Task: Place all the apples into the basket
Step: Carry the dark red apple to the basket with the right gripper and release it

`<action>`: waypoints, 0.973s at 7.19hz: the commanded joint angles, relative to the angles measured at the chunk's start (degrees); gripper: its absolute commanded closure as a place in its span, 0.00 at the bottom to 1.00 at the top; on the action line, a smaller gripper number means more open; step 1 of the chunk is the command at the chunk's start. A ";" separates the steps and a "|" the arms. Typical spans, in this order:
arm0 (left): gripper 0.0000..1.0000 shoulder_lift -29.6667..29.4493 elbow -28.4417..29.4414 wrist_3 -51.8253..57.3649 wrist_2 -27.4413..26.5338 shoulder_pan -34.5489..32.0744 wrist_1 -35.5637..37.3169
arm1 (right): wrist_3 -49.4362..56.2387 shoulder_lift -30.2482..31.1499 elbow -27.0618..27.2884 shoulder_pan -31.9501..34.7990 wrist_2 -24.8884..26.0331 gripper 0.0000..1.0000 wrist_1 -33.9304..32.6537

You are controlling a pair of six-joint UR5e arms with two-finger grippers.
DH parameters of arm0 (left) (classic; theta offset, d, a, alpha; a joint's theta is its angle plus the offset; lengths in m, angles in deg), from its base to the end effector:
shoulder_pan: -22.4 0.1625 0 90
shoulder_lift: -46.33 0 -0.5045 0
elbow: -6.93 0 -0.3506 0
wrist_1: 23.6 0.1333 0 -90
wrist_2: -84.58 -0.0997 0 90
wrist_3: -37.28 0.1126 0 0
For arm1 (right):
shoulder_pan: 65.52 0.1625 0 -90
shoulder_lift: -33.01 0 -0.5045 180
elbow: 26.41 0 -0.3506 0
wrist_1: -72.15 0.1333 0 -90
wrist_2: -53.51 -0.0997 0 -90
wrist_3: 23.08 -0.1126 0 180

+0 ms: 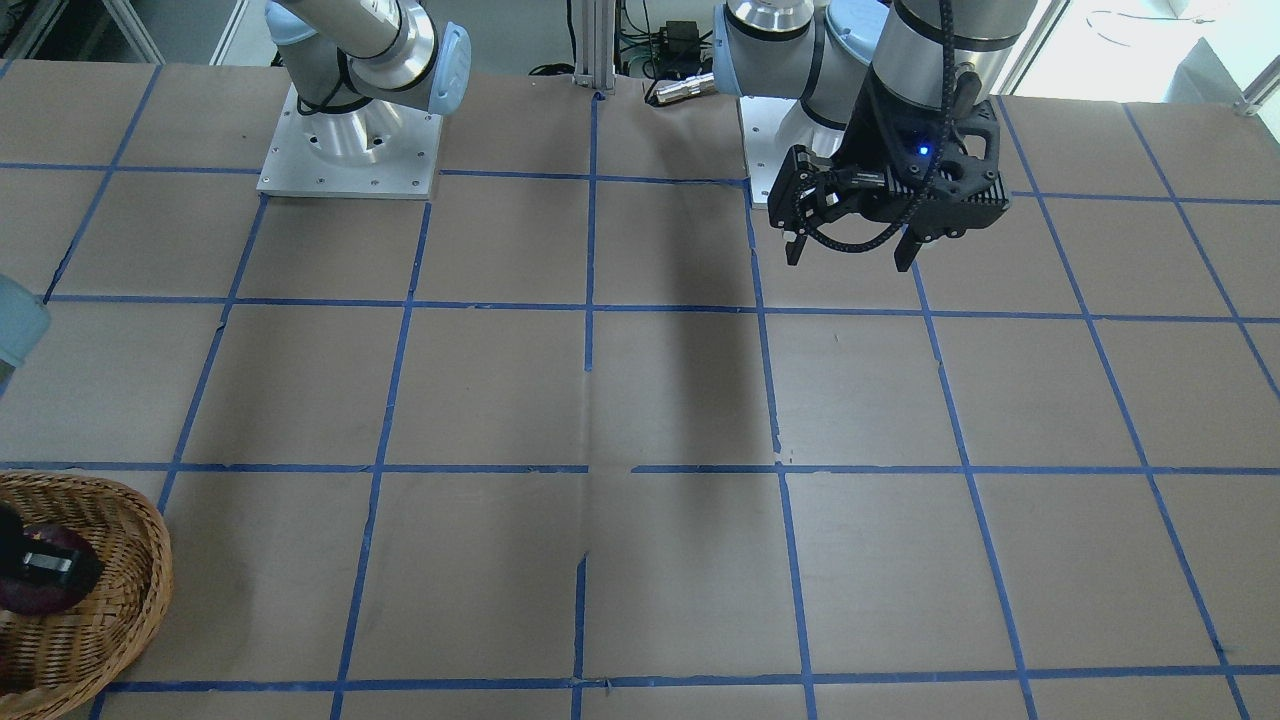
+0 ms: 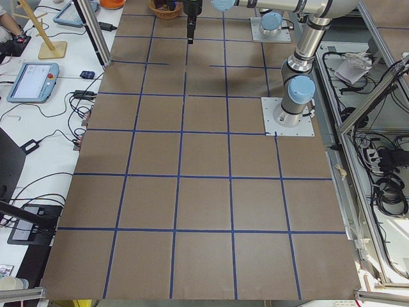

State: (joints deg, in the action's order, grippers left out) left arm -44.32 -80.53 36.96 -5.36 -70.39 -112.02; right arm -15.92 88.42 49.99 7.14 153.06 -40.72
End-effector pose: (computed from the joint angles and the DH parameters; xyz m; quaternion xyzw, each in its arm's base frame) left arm -0.1558 -0.4554 0.5722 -0.0216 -0.9993 0.0303 0.0013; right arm -0.1043 -0.7186 0.3445 -0.0898 -0.9923 -0.0017 0.0848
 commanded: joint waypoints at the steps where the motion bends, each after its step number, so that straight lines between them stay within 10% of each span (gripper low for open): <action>1: 0.00 -0.06 0.00 -0.12 0.03 0.07 0.00 | -0.04 -2.66 0.06 -0.06 -0.24 0.07 -1.56; 4: 0.00 -0.06 0.00 0.41 0.03 0.24 0.17 | -0.04 0.29 -0.11 0.12 0.12 0.00 -0.51; 7: 0.00 -0.14 0.09 0.14 0.03 0.24 0.44 | -0.92 15.99 0.76 4.14 -0.67 0.00 15.90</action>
State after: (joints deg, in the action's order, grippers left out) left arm -44.40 -80.45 37.13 -5.33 -70.15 -111.67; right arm -16.64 97.93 50.43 8.90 152.59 -30.48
